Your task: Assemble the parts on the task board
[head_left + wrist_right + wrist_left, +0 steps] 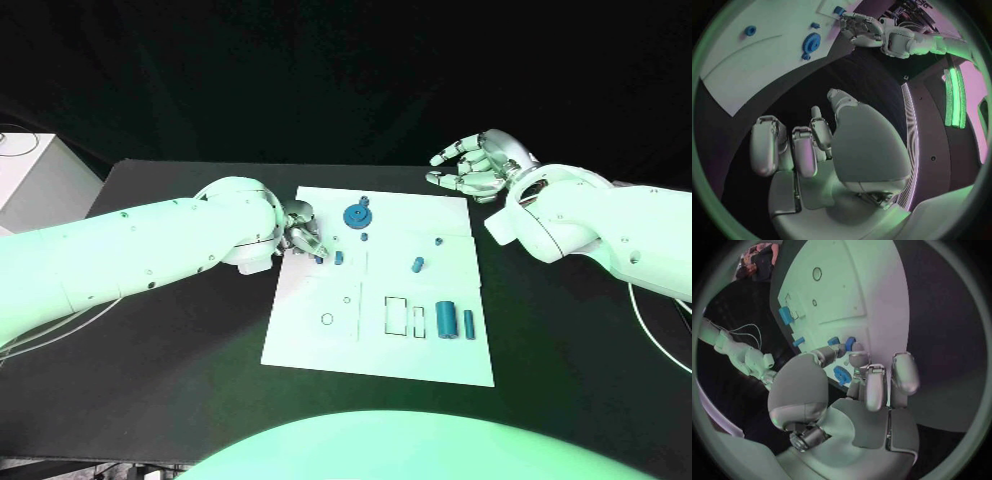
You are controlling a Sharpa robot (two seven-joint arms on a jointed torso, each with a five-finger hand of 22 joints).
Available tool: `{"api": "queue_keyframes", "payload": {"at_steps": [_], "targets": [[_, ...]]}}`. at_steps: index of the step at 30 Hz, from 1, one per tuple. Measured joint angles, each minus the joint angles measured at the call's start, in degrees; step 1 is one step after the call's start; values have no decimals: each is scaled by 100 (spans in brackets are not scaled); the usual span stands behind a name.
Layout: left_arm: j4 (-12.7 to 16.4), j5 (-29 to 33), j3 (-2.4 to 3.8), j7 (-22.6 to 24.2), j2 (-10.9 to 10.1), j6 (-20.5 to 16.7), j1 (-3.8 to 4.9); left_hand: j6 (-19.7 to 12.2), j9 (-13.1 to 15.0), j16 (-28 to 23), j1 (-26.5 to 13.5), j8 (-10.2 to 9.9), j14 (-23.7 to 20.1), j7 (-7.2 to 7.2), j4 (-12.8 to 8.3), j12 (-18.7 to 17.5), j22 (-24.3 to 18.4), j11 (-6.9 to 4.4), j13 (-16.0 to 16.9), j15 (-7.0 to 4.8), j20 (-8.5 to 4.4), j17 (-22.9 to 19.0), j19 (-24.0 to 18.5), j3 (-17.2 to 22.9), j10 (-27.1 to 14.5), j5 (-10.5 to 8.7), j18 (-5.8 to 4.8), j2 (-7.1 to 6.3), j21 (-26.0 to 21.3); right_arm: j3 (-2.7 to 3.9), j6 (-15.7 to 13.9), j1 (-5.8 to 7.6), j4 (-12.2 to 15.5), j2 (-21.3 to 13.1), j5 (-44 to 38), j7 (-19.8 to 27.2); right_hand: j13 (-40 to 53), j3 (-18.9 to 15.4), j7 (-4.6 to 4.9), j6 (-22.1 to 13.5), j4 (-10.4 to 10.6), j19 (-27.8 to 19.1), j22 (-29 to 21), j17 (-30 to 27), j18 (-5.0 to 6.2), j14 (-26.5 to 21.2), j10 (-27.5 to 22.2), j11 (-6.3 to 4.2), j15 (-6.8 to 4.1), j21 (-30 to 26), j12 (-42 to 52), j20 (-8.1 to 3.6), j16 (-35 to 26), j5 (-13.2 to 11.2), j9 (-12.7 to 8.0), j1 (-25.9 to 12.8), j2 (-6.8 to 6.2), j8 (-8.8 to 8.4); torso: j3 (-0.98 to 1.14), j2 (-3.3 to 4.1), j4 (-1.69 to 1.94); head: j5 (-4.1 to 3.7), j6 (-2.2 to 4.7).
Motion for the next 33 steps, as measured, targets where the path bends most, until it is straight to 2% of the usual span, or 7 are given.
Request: {"api": "queue_keyframes", "payload": {"at_steps": [2, 9, 16, 23, 33], "targets": [[-10, 1, -2, 0, 4, -12, -3, 25, -22, 0, -68, 6, 0, -25, -26, 0, 0, -9, 0, 0, 0, 0, 0, -25, 9, -1, -59, -17, 0, 0, 0, 0, 0, 0, 0, 0, 0, 0, 0, 0, 0, 0, 0, 0, 0, 0, 0, 0, 0, 0, 0, 0, 0, 0, 0, 0, 0, 0, 0, 0, 0, 0, 0], [-32, 4, -6, 0, 13, -32, -8, 87, -37, 0, -143, -38, 0, -86, 128, 0, -11, -35, -3, 0, 0, 0, 0, -288, -17, -25, -57, -83, -22, 2, 0, 0, 0, -5, 0, 2, 0, 0, 0, 0, 0, 0, -1, 0, 0, 0, 0, 0, 0, 0, 0, 0, 0, 0, 0, 0, 0, 0, 0, 0, -4, -3, 0], [-54, 10, -6, 5, 16, -35, -11, 76, -53, 0, -164, -38, 0, -65, 225, 0, -15, -41, -11, 0, 0, 0, 0, -465, -31, -25, -55, -104, -22, 1, -1, 0, 0, -9, 0, 3, -6, 0, 0, 0, 0, 0, -1, 0, 0, 0, 0, 0, 0, 0, 0, 0, 0, 0, 0, 0, 0, 0, 0, 1, -4, -10, 0], [-63, 10, -9, 16, 5, -40, -16, 94, -51, 0, -207, -74, 0, -49, 454, 0, -18, -31, -8, 0, 0, 0, 0, -1009, -60, -17, -54, -147, -44, 1, -1, 0, 0, -13, 0, 4, -6, 0, 0, 0, 0, 0, -2, 0, 0, 0, 0, 0, 0, 0, 0, 0, 0, 0, 0, 0, 0, 0, 1, 0, -4, -12, 0], [45, 4, -10, 36, -97, -57, -28, 114, -52, 0, -209, -105, -1, -30, 587, 0, -25, -31, -8, 1, 0, 0, 0, -1218, -60, -17, -53, -149, -44, 1, -1, 0, 0, -22, 0, 7, -12, -1, 0, 0, -1, 0, -2, 0, 0, 0, 0, 0, 0, -31, 0, 0, 0, 0, -5, -46, -1, 0, 0, 1, -7, -34, 0]]}}
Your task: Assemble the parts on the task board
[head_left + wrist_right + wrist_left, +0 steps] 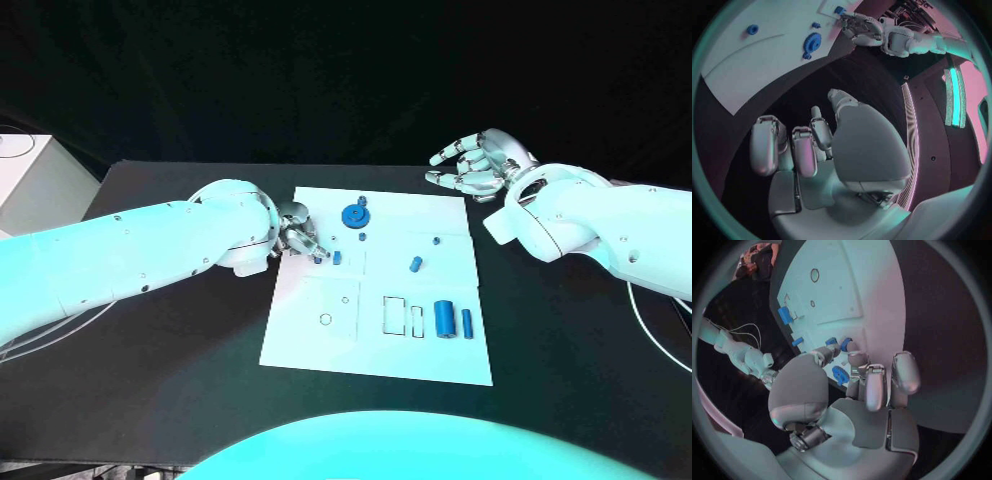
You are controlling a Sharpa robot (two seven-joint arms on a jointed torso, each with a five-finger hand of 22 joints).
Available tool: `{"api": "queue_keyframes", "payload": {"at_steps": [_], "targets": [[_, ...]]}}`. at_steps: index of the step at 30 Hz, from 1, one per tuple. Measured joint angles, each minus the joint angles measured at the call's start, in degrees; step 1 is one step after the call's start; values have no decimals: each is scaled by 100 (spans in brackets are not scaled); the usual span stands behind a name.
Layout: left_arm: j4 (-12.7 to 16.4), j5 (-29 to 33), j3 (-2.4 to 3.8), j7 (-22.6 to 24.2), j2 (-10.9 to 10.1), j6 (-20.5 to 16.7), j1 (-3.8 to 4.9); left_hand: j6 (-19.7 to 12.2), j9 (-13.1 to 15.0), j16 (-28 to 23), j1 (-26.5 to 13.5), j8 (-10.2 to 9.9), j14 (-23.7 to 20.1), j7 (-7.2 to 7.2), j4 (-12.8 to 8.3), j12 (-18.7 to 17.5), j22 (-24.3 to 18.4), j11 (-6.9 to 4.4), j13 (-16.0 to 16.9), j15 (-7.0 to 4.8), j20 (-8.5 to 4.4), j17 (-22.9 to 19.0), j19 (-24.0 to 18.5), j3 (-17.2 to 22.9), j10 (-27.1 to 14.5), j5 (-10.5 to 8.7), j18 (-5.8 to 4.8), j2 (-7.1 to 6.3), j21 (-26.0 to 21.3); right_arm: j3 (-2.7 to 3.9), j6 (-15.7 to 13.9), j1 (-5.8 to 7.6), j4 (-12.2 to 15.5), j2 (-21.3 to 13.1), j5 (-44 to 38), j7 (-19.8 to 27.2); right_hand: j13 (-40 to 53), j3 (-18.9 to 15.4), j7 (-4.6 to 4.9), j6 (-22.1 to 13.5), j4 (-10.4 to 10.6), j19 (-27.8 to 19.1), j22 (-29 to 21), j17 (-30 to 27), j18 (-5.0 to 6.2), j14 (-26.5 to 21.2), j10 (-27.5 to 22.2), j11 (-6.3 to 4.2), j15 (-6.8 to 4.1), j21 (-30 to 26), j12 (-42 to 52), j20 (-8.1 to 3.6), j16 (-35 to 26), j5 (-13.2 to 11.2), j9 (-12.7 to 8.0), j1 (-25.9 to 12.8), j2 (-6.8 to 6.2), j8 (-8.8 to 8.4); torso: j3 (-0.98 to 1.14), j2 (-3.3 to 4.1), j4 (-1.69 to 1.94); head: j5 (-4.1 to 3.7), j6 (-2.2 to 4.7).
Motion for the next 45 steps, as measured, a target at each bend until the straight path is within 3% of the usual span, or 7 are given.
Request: {"api": "queue_keyframes", "payload": {"at_steps": [11, 20, 28, 31, 34, 40, 45], "targets": [[249, 10, 95, -9, -209, -8, -26, -22, 0, 0, 0, -21, 0, 22, 80, -23, -38, 51, -81, 0, -20, 0, 21, -159, -51, 0, 1, 0, -27, -2, 0, -7, 1, -5, 3, 6, 0, 15, 0, 0, 15, 0, -1, 5, 0, 0, 0, 0, 0, 0, 0, 0, 0, 0, 0, 0, 0, 0, -3, -1, 1, -14, 0], [404, 106, 178, -10, -326, -68, -23, -84, 16, -22, 39, -21, 0, 83, 419, -22, -73, 82, -103, 0, 0, 0, 0, -609, -123, 0, 2, -38, -66, -1, 0, -12, 0, -7, 8, 12, 0, 16, 0, 0, 16, 0, 4, 4, 0, 0, 0, 0, 0, 0, 0, 0, 0, 0, 0, -30, 31, 0, -1, -2, 5, -21, 1], [703, 451, 386, 37, -545, -287, -18, -503, 16, -305, 428, -115, -5, 224, 593, -290, -650, 209, -549, 125, 87, 0, -447, -957, -600, 33, 2, 83, -445, -1, -1, -20, 0, -18, 12, 18, 0, 15, 0, 0, 16, 0, 4, 4, 0, 0, 0, 0, 0, 0, 0, 0, 0, 0, 1, -30, 31, 0, -1, 2, -2, -41, 31], [685, 782, 419, 188, -520, -473, 1, -1155, -177, -1271, 1101, -312, -558, 485, 557, -734, -2240, 463, -1133, 375, 269, -1217, -1703, -726, -1615, 72, 369, 209, -1595, -1, -4, -23, -6, -21, 13, 21, -9, 15, 0, 0, 15, 0, 3, 4, 0, 0, 0, 0, 0, -32, 0, 0, 0, 0, 1, -43, 18, 0, -1, -1, 6, -53, 45], [546, 1071, 425, 456, -381, -670, 10, -1553, -530, -2493, 1780, -535, -1710, 753, 344, -1159, -2853, 719, -1482, 609, 484, -2873, -2252, -274, -2355, 72, 409, 146, -2290, -1, -7, -23, -9, -11, 14, 27, -35, 15, 0, 0, 15, -2, 3, 3, 0, 0, -24, 18, 0, -69, -13, 2, -22, 0, 1, -53, 8, 0, -1, -2, 10, -66, 69], [149, 1192, 304, 1238, -36, -1091, 20, -1735, -1422, -3446, 2499, -983, -2298, 872, -385, -1922, -3021, 860, -2311, 708, 576, -3772, -2520, 430, -2702, 20, 409, 56, -2592, -1, -8, -23, -20, 6, 18, 41, -346, 83, -1, -1, -2, -197, 3, 3, 93, 0, -331, -2, 0, -535, -312, 10, -222, 0, -6, -53, 8, 0, -3, 5, 1, -121, 135], [-201, 845, 154, 2029, 301, -1495, 10, -1732, -1840, -3476, 2336, -1112, -2115, 869, -542, -2270, -3004, 870, -2706, 726, 576, -3891, -2518, 278, -2773, -51, 409, -107, -2557, -1, -10, -24, -26, 17, 27, 57, -466, 125, -21, -22, -15, -257, 3, 3, 181, 0, -412, -1, 0, -689, -399, 10, -285, 0, -6, -53, 8, 0, -4, 6, -1, -168, 180]]}}
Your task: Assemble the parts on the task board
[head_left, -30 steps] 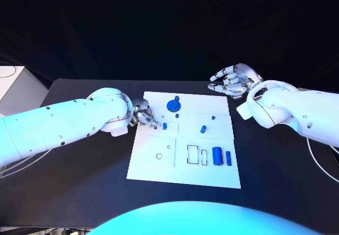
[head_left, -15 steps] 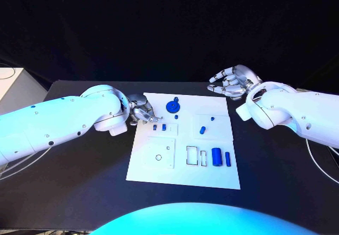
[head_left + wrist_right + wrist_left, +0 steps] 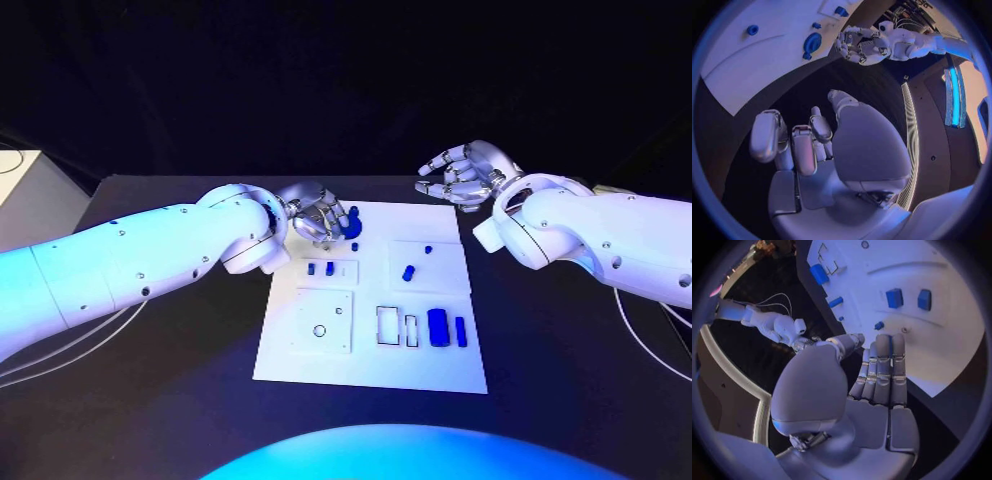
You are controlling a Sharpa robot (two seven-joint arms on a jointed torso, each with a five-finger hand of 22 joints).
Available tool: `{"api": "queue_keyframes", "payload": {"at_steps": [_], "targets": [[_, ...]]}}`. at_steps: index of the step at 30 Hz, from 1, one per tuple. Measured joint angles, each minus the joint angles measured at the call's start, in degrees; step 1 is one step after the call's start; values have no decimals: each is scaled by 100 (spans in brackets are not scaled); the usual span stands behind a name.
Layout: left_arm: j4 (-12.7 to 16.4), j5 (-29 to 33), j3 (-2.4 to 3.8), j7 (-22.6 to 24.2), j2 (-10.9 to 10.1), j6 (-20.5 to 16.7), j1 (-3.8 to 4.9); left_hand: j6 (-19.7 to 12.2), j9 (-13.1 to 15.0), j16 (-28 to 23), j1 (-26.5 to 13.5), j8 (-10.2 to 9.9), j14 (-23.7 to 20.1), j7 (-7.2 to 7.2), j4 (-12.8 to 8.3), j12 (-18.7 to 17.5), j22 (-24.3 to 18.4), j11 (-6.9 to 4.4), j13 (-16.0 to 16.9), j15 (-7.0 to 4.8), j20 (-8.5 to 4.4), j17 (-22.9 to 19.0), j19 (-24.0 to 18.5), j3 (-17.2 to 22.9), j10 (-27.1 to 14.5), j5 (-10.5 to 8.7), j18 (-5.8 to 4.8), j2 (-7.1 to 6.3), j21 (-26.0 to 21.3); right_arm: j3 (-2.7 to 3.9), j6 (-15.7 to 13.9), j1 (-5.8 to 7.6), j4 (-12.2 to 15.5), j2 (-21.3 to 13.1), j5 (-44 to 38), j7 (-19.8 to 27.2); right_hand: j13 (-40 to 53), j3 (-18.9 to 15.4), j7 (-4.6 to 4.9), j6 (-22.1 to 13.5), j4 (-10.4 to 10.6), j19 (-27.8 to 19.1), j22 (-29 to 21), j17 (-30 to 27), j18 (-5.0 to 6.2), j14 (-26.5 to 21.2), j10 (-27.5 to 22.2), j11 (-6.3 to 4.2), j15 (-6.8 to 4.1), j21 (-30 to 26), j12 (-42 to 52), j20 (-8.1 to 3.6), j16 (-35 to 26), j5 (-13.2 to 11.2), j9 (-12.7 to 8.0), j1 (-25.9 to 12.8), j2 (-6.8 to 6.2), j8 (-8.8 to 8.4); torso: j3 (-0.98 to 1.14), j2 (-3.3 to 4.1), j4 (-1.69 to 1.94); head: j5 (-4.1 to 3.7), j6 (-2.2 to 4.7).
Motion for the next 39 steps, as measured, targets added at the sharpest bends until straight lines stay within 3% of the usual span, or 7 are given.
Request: {"api": "queue_keyframes", "payload": {"at_steps": [7, 12, 16, 21, 29, 35, 39], "targets": [[-319, -895, -106, 645, 342, -343, -17, 165, -401, 116, -15, -107, 50, -27, -134, -215, -79, 21, -327, 11, 50, -20, 93, -227, -21, -96, 0, -29, -66, 0, -2, 0, -3, 7, 12, 21, -38, 2, 0, 0, -2, 0, -1, -1, 0, 0, 0, 0, 0, -35, -24, 0, -26, 0, 0, 0, 0, 0, -3, 6, -7, -21, 49], [-473, -1536, -139, 755, 498, -439, -21, 221, -542, 248, 10, -120, 119, -31, -194, -246, -81, 42, -418, 16, 44, 0, 185, -319, -41, -96, 0, -53, -66, 0, -3, 0, -2, 11, 18, 28, -38, 2, 0, 0, -2, 0, -1, -1, 0, 0, 0, -1, 0, -35, -24, 0, -26, 0, 0, 0, 0, 0, -3, 7, -4, -37, 58], [-526, -2023, -187, 750, 561, -425, -22, 516, -772, 644, 10, -171, 267, -104, -218, -224, -8, 21, -524, 1, 30, 124, 323, -390, -62, -96, 0, -53, 79, 0, -3, 0, 2, 11, 22, 32, -50, 2, 0, 0, -2, 0, -1, -1, 1, 0, -20, -21, 0, -35, -24, 0, -26, 0, 0, 0, 0, 0, -2, 6, 0, -44, 58], [-527, -2488, -251, 694, 592, -309, -28, 617, -972, 1238, -36, -253, 550, -202, -192, -160, 78, -10, -613, -21, 18, 580, 391, -492, -93, -96, 0, -98, 209, 0, -3, 0, 6, 5, 24, 35, -50, 1, 0, 0, -2, 1, -1, -1, 0, 0, -21, -21, 0, -35, -24, 0, -26, 0, 1, 0, 0, 0, -1, 4, 3, -59, 40], [-532, -2941, -279, 548, 651, -85, -55, 637, -1041, 1403, -36, -275, 592, -182, -193, -160, 106, -20, -647, -20, 18, 678, 391, -522, -164, -96, -1, -98, 250, 0, -3, 0, 12, 4, 27, 40, -50, 1, 0, 0, -2, 1, -2, -1, 0, 0, -21, -21, 0, -35, -23, 0, -26, 0, 1, 0, 0, 0, -3, 0, 4, -68, 31], [-591, -3099, -282, 438, 686, 11, -60, 687, -1090, 1501, -37, -299, 592, -172, -193, -160, 142, -21, -687, -20, 18, 705, 390, -522, -204, -96, 0, -98, 312, 0, -3, 0, 13, 11, 28, 42, -50, 1, 0, 0, -2, 1, -2, -1, 0, 0, -21, -21, 0, -35, -23, 0, -26, 0, 1, 0, 0, 0, 8, -2, -1, -59, 27], [-637, -3167, -282, 384, 724, 53, -74, 751, -1137, 1597, 18, -333, 642, -175, -195, -160, 175, -21, -719, -8, 39, 766, 410, -521, -204, -96, 0, -43, 361, 0, -3, 0, 15, 16, 29, 44, -50, 1, 0, 0, -2, 1, -2, -2, 0, 0, -20, -21, 0, -35, -23, 0, -26, 0, 1, 0, 0, 0, 5, -2, 0, -72, 30]]}}
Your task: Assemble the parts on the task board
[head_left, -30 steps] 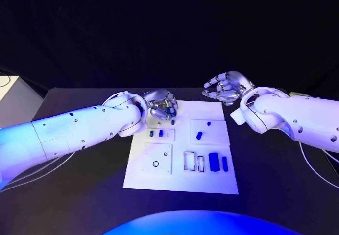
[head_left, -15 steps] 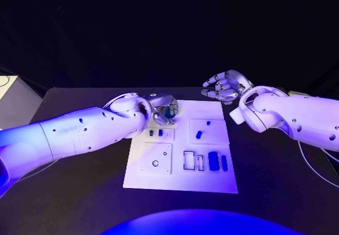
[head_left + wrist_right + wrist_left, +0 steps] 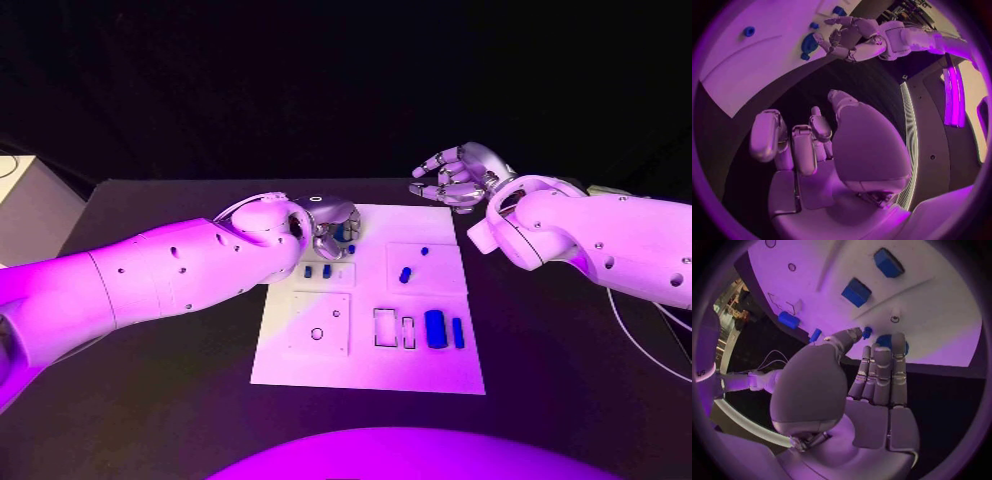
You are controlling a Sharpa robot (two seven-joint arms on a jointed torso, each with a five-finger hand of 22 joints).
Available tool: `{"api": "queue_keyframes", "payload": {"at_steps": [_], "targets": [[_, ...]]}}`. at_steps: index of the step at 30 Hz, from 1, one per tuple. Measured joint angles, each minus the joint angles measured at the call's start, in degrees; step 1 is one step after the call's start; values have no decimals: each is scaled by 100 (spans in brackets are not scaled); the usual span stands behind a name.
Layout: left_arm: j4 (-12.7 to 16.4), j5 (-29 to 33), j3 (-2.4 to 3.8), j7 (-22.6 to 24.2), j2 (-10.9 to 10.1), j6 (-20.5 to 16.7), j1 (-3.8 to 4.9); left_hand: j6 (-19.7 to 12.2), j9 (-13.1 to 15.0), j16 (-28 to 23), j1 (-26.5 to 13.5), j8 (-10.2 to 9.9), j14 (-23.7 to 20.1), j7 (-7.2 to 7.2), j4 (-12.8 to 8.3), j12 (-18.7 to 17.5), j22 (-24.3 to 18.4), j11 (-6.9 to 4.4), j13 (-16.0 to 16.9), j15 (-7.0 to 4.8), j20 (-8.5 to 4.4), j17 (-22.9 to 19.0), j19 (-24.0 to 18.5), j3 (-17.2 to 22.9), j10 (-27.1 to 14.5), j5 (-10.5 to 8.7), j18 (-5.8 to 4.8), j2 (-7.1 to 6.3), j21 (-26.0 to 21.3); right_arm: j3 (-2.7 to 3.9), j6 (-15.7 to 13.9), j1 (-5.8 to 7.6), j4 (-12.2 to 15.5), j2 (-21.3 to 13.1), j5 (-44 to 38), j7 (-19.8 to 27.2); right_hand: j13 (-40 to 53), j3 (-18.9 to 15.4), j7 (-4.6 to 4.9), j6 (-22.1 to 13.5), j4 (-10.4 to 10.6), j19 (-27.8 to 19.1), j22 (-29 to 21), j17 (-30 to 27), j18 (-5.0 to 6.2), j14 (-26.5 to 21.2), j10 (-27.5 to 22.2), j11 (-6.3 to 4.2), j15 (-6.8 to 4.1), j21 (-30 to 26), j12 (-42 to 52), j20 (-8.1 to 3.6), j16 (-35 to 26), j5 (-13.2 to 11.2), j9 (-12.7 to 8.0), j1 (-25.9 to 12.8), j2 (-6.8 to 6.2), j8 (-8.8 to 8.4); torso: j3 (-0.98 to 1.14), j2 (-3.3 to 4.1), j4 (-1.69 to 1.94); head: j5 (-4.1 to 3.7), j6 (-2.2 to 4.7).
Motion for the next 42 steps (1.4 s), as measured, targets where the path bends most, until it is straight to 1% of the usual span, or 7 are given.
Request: {"api": "queue_keyframes", "payload": {"at_steps": [5, 7, 15, 24, 29, 35, 42], "targets": [[-74, -52, -1, -38, 71, 42, -30, 143, -82, 151, 39, -65, 31, -37, -27, 0, 68, 8, -72, -31, -20, 77, 20, 140, 51, 0, 0, 39, 106, 2, 0, 0, 6, 3, 1, 2, 0, 0, 0, 0, 0, 0, 0, 0, 0, 0, 0, 0, 0, 0, 0, 0, 0, 0, 0, 0, 0, 0, -1, 2, 0, -4, 4], [-107, -63, -1, -44, 94, 54, -42, 229, -118, 202, 62, -76, 31, -38, -32, 0, 100, -20, -114, -31, -20, 85, 20, 212, 105, 0, 0, 62, 151, 2, 0, 0, 8, 5, 1, 2, 0, 0, 0, 0, 0, 0, 0, 0, 0, 0, 0, 0, 0, 0, 0, 0, 0, 0, 0, 0, 0, 0, -1, 4, -1, -7, 4], [-191, -75, -2, -45, 162, 97, -85, 438, -232, 377, 62, -186, 133, -48, -23, -107, 253, -39, -281, -51, -33, 168, 32, 360, 335, 0, 0, 62, 320, 1, 0, 0, 18, 4, 2, 3, 0, 0, 0, 0, 0, 0, -1, 0, 0, 0, 0, 0, 0, 0, 0, 0, 0, 0, 0, 0, 0, 0, -1, 7, -3, -33, -18], [-193, -70, -2, -33, 171, 140, -100, 595, -289, 573, 62, -252, 312, -54, -59, -157, 523, -81, -359, -76, -62, 373, 170, 430, 603, -22, 0, 62, 538, 1, 1, 1, 22, 5, 2, 3, -3, 18, 0, 0, -1, 0, -1, -1, 0, 0, 0, 0, 0, -19, -13, 0, 0, 0, 0, 0, 0, 0, -4, -1, 8, -45, -46], [-182, -61, -2, -21, 163, 163, -102, 718, -294, 632, 53, -253, 359, -55, -70, -221, 607, -104, -408, -93, -71, 427, 215, 451, 749, -22, 0, 101, 603, 1, 1, 1, 22, 6, 2, 3, -8, 48, 0, 0, 0, 0, 2, -1, 0, 0, 0, 0, 0, -32, -22, 0, 0, 0, 0, 0, 0, 0, -7, -6, 13, -45, -54], [-180, -51, -2, -3, 163, 184, -103, 901, -301, 733, 63, -290, 452, -65, -125, -404, 737, -142, -505, -144, -102, 492, 286, 506, 1012, -22, 0, 170, 736, 1, 1, 1, 20, 7, 3, 3, -8, 48, 0, 0, 0, 1, 4, -1, 0, 0, 0, 0, 0, -32, -22, 0, 0, 0, 0, 0, 0, 0, -8, -8, 11, -46, -56], [-210, -33, 1, 15, 164, 190, -102, 1176, -254, 865, 91, -354, 658, -70, -218, -805, 999, -188, -661, -188, -159, 681, 498, 598, 1479, -69, 0, 258, 956, 1, 1, 1, 25, 2, 3, 3, -8, 48, 0, 0, 0, 0, 3, -1, 0, 0, 0, 0, 0, -32, -22, 0, 0, 0, -4, 0, 0, 0, -8, -9, 7, -42, -56]]}}
